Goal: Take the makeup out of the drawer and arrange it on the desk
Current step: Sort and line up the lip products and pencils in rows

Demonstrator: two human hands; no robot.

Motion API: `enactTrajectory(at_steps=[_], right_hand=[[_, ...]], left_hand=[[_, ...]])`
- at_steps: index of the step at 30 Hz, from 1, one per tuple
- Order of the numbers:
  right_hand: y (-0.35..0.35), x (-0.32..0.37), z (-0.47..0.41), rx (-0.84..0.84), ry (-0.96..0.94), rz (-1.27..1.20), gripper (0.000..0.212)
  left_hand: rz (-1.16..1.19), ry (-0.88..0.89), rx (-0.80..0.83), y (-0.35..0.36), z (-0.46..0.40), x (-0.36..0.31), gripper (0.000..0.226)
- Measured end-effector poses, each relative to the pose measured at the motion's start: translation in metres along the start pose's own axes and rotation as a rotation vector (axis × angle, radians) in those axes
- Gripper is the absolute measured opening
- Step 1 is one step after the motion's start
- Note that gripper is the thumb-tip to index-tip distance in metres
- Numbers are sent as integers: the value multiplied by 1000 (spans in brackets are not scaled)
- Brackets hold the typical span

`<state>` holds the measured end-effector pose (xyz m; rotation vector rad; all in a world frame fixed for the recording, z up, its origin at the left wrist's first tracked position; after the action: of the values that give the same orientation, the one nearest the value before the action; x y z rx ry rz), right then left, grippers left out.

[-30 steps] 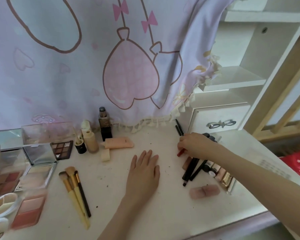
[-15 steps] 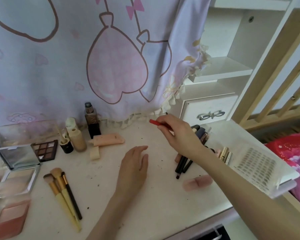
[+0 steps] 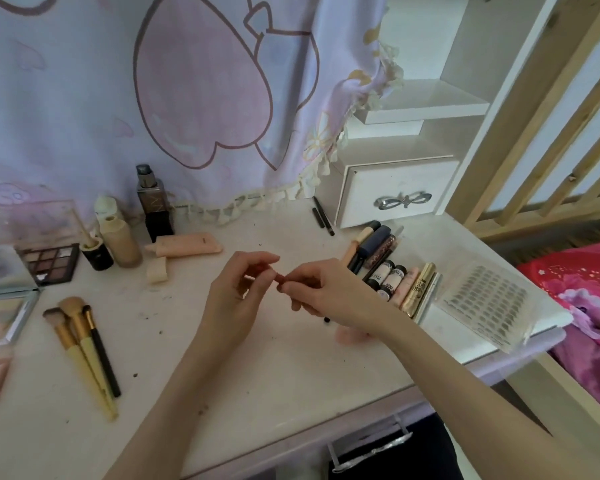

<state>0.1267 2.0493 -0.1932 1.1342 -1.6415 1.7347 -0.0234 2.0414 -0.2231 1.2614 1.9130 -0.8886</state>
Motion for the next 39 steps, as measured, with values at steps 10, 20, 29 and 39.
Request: enactTrajectory(at_steps=[10, 20, 29, 39], right_hand=[[8, 2, 12, -128, -158, 33, 24], [11, 3, 10, -105, -202, 86, 23], [10, -4, 9, -101, -211, 97, 24], [4, -3, 5, -1, -137, 194, 22]], left_hand=[[425, -352, 24, -6, -1, 5, 19], [438, -375, -5, -9, 0, 6, 7], [400, -379, 2, -6, 2, 4, 13], [483, -398, -65, -9, -2, 5, 19]])
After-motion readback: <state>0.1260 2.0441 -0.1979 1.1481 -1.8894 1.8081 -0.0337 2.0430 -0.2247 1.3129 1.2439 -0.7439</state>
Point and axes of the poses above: each hand's wrist, its own z-axis away from the middle knuckle, its own y-axis out of the palm, x = y × z, the point moved 2 cm from there along -z, towards the middle knuckle, and after that the axes turned 12 degrees about -x, right-handed, at the moved point
